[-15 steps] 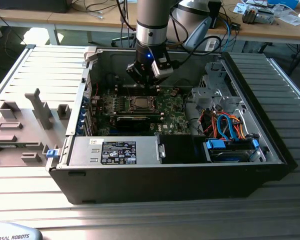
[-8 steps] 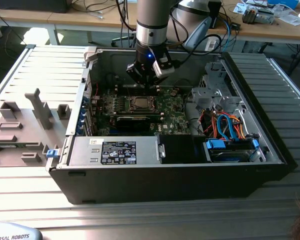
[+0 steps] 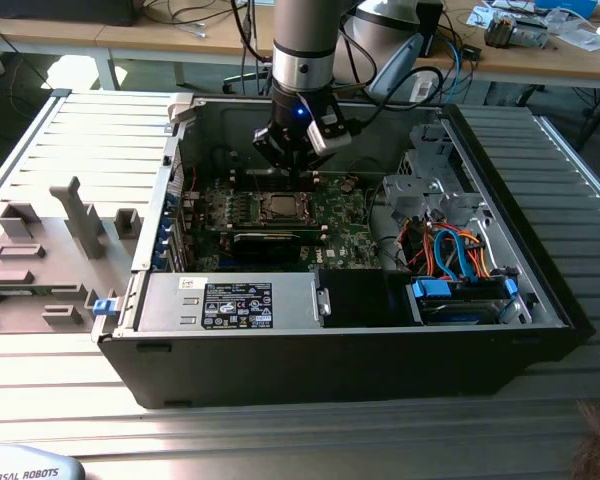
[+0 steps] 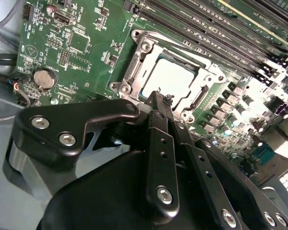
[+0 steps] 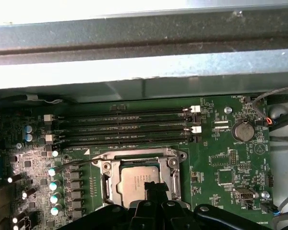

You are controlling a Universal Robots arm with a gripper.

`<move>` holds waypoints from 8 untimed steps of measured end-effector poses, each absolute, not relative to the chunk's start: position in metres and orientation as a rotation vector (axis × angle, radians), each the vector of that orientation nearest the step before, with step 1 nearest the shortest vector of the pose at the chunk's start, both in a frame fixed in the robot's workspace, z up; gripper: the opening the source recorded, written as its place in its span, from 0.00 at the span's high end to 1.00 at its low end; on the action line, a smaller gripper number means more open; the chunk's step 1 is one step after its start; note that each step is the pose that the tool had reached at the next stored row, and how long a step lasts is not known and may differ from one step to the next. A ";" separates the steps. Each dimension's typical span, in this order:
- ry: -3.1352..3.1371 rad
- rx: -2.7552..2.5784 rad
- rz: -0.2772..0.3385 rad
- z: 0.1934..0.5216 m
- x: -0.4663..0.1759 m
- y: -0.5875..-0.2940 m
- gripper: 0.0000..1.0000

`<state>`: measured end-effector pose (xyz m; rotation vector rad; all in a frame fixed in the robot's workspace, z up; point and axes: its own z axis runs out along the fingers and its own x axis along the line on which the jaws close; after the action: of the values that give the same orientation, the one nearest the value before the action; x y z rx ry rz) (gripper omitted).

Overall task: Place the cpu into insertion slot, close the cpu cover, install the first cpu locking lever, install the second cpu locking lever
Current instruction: 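Install the first cpu locking lever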

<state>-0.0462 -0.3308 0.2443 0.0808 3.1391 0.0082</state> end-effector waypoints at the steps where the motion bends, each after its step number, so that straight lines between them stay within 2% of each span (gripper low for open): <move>1: 3.139 0.074 0.008 0.244 -0.046 -0.331 0.89; 8: 3.140 0.040 0.008 0.244 -0.046 -0.331 0.89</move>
<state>-0.0463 -0.3308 0.2443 0.0404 3.1399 0.0082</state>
